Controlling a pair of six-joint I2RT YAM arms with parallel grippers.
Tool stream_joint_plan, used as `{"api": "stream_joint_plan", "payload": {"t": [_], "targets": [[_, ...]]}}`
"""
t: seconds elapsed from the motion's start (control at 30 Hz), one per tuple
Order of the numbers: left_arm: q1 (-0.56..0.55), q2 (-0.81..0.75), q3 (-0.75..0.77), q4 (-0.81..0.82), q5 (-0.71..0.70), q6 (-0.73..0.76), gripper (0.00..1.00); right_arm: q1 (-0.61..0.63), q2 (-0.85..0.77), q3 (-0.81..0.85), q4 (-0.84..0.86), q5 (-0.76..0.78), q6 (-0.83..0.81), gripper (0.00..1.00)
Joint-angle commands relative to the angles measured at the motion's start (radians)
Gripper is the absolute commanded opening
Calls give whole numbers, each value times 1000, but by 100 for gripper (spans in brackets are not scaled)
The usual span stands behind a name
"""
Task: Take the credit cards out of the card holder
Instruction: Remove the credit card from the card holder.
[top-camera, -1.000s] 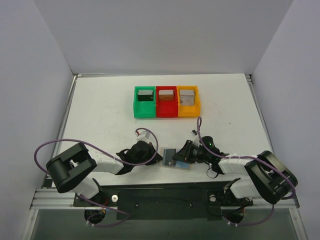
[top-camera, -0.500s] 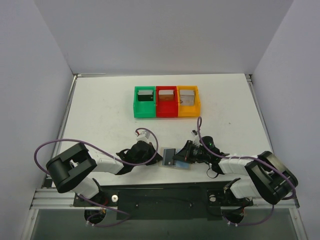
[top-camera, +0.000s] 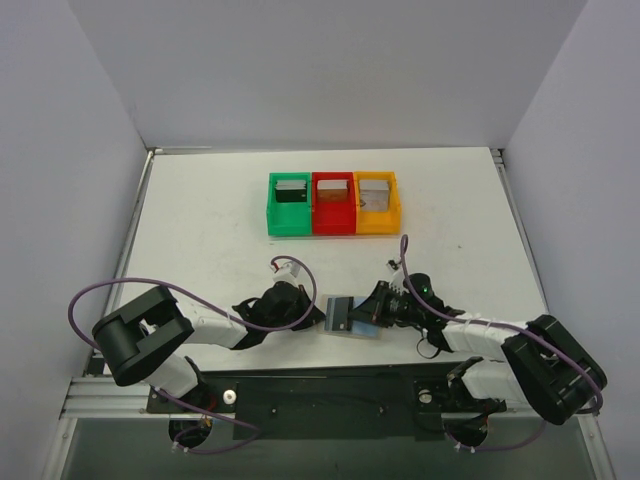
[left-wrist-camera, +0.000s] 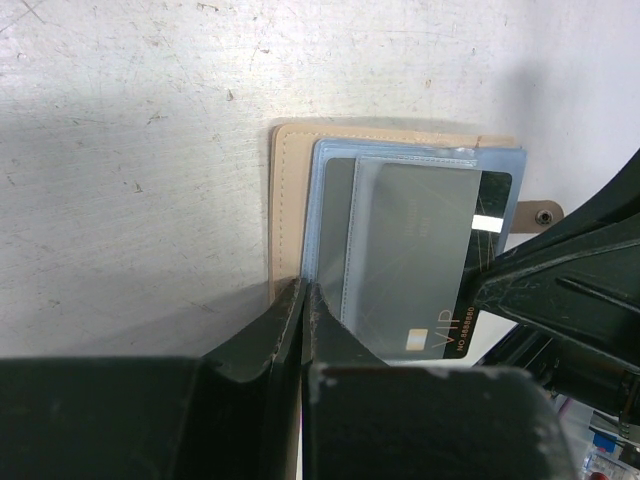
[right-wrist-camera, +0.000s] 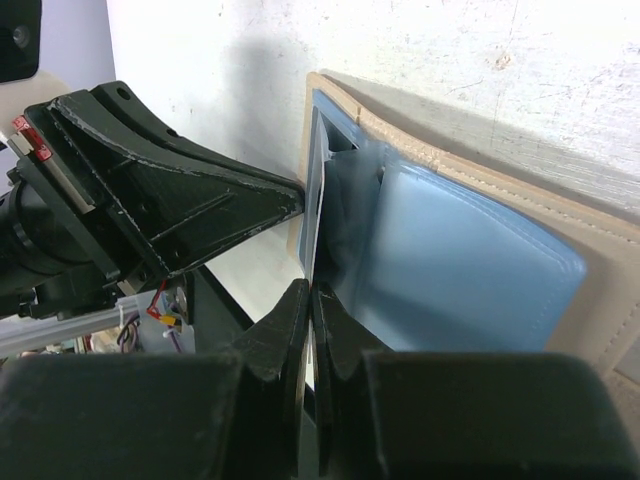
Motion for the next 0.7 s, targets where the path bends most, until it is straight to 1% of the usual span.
{"api": "stream_joint_plan", "payload": {"t": [0.0,0.23,0.5,0.6,0.63,0.67], "targets": [[-7,47,-34,-179,-27,31,0,-10,-54,1,-38,0,-33,0],[-6,35,-40,-180,-27,28,0,-16,-114,1,-115,8,-62,0],[-6,-7,-39,-200,-35,25,0,-21,-260,7,-302,34,-122,0],[-6,-36,-43,-203,-39,21,6,-24,-320,9,-367,43,-137,0],[-6,-42,-43,-206,-44,21,10,-26,-334,15,-396,46,-142,0],[-4,-60,-42,-220,-47,21,12,-26,-350,19,-406,51,-147,0]]}}
